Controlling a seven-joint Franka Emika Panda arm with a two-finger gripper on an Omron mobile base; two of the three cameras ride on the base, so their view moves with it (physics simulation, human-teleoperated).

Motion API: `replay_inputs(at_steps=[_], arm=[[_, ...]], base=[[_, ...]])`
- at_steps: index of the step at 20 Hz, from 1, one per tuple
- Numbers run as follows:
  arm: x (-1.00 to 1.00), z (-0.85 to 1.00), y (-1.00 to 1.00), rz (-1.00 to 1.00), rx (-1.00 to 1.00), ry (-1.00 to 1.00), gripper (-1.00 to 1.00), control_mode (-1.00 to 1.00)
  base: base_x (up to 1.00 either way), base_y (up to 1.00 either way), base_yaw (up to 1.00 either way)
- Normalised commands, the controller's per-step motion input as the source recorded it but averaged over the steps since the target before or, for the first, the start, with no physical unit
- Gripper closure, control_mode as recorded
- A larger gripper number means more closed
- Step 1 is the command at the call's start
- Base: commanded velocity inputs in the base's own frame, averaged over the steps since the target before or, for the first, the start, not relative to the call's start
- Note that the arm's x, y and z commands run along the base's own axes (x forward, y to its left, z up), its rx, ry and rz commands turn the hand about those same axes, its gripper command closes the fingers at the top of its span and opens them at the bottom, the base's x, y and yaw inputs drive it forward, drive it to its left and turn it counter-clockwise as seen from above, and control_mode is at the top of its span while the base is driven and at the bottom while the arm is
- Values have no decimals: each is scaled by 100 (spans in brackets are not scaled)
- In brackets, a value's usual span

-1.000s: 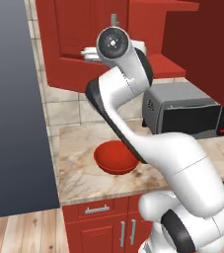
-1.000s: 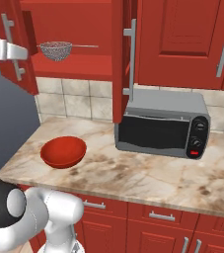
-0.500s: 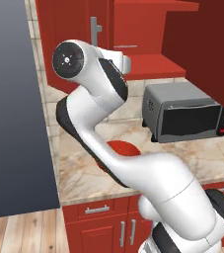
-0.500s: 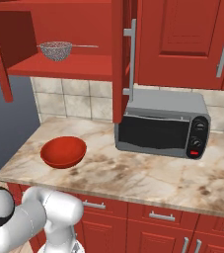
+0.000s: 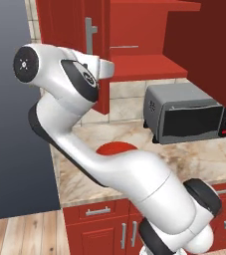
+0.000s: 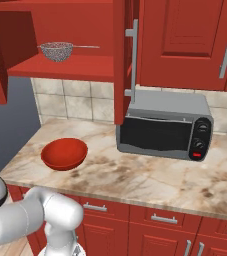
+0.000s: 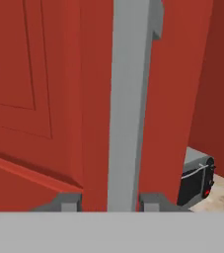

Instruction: Open the cabinet and setup a tea strainer by placing it in the bowl upright.

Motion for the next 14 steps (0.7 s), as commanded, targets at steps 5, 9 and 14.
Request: replay_inputs(at_steps=[5, 9, 14], arm=[[-14, 0, 4, -10, 0, 0, -100, -100], [0, 0, 12, -7, 0, 0, -100, -100], [-12, -2, 7, -6, 0, 0, -100, -100]], base=[[0, 0, 0], [0, 0, 0], [0, 0, 0]])
